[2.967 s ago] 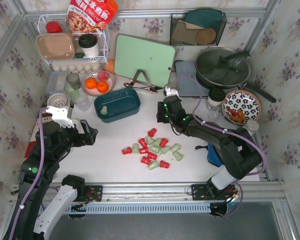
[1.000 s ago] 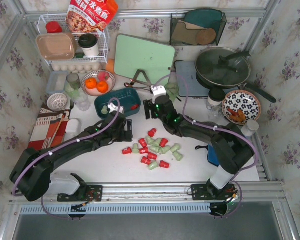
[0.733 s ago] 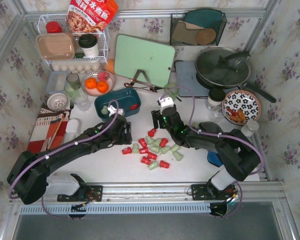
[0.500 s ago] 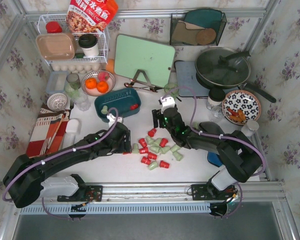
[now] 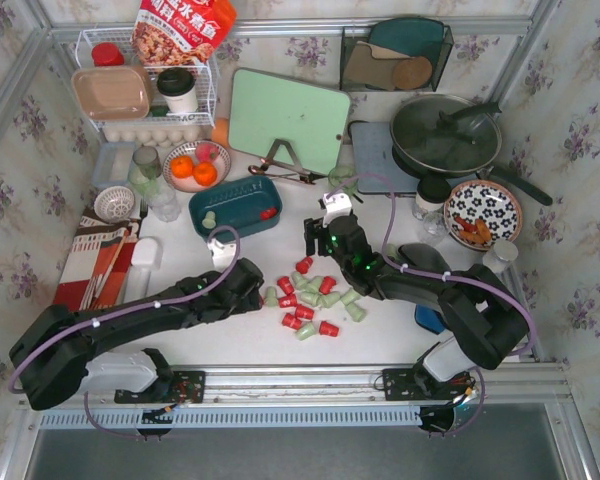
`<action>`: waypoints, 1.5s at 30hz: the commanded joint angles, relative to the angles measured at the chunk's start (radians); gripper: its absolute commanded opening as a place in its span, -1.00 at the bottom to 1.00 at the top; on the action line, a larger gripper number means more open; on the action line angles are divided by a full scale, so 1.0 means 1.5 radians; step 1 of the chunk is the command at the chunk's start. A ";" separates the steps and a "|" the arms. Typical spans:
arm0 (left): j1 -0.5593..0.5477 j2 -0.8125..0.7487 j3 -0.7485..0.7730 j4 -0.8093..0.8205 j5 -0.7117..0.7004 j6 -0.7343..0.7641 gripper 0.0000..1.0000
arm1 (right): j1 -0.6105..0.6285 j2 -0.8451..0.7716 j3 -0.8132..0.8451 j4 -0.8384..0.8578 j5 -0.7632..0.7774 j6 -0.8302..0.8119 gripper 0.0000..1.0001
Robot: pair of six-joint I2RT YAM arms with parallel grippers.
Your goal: Mix the coffee capsules in the storage basket
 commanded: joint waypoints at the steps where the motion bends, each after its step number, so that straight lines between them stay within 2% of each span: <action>1: -0.001 0.025 0.005 0.041 -0.025 -0.028 0.34 | 0.001 -0.004 0.001 0.017 -0.014 0.003 0.51; 14: -0.004 0.101 0.017 0.059 -0.014 -0.033 0.20 | 0.003 0.009 0.009 0.014 -0.056 0.009 0.49; 24: -0.004 0.172 0.048 0.064 -0.035 0.029 -0.22 | 0.004 0.023 0.017 0.007 -0.061 0.007 0.49; 34: -0.004 0.187 0.073 0.059 -0.067 0.100 -0.19 | 0.004 0.025 0.020 0.003 -0.060 0.006 0.48; 38: -0.002 0.183 0.087 0.044 -0.061 0.169 -0.05 | 0.004 0.024 0.020 0.002 -0.059 0.005 0.49; 41: 0.004 0.170 0.075 0.054 -0.038 0.214 0.06 | 0.004 0.025 0.021 0.002 -0.060 0.005 0.49; 45: 0.032 0.161 0.056 0.110 0.038 0.291 0.05 | 0.004 0.025 0.021 0.001 -0.062 0.006 0.48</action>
